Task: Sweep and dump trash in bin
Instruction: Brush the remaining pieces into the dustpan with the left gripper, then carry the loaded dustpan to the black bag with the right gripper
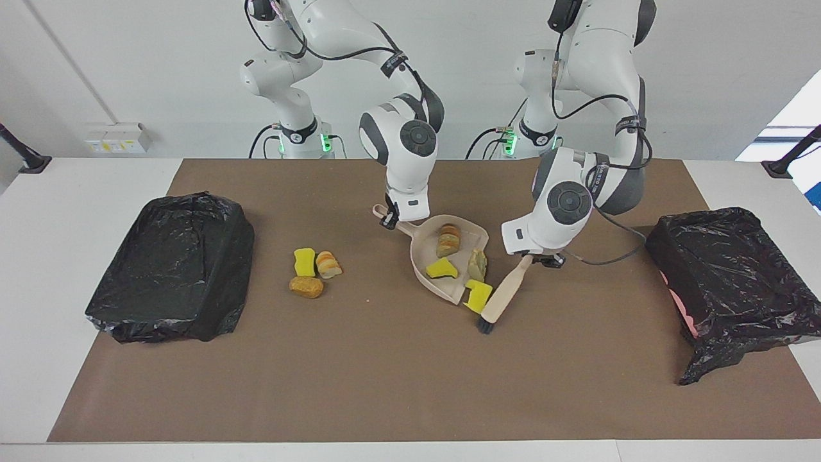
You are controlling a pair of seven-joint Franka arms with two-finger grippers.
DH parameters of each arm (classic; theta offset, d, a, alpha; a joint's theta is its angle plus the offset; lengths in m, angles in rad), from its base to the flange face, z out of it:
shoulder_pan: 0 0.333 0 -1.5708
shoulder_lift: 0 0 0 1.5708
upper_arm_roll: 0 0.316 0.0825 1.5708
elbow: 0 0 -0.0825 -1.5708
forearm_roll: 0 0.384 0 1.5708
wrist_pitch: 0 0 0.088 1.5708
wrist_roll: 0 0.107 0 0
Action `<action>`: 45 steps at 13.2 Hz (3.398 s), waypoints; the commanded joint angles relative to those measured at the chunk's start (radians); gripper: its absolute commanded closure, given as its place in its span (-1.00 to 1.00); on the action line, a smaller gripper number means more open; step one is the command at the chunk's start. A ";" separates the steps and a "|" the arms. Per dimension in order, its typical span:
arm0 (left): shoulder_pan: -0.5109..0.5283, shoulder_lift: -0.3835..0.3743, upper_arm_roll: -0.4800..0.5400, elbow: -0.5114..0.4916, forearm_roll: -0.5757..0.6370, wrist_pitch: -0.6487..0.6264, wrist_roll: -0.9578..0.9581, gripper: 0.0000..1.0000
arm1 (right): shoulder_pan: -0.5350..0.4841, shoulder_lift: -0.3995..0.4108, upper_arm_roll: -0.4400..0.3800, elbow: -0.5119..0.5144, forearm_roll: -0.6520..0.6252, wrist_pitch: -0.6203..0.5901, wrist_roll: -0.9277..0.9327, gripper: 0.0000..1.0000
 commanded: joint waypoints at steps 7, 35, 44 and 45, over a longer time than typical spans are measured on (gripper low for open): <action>-0.080 -0.175 -0.053 -0.261 -0.335 0.179 -0.340 1.00 | -0.007 -0.020 0.003 -0.031 -0.019 0.027 0.022 1.00; -0.074 -0.663 -0.511 -0.714 -0.467 0.308 -1.053 1.00 | -0.618 -0.273 0.001 0.041 -0.134 -0.076 -0.442 1.00; -0.101 -0.644 -0.560 -0.774 -0.571 0.400 -1.050 1.00 | -1.072 -0.242 -0.005 0.055 -0.249 0.117 -1.086 1.00; -0.100 -0.643 -0.560 -0.775 -0.571 0.397 -1.046 1.00 | -1.079 -0.239 -0.005 0.055 -0.304 0.145 -1.116 1.00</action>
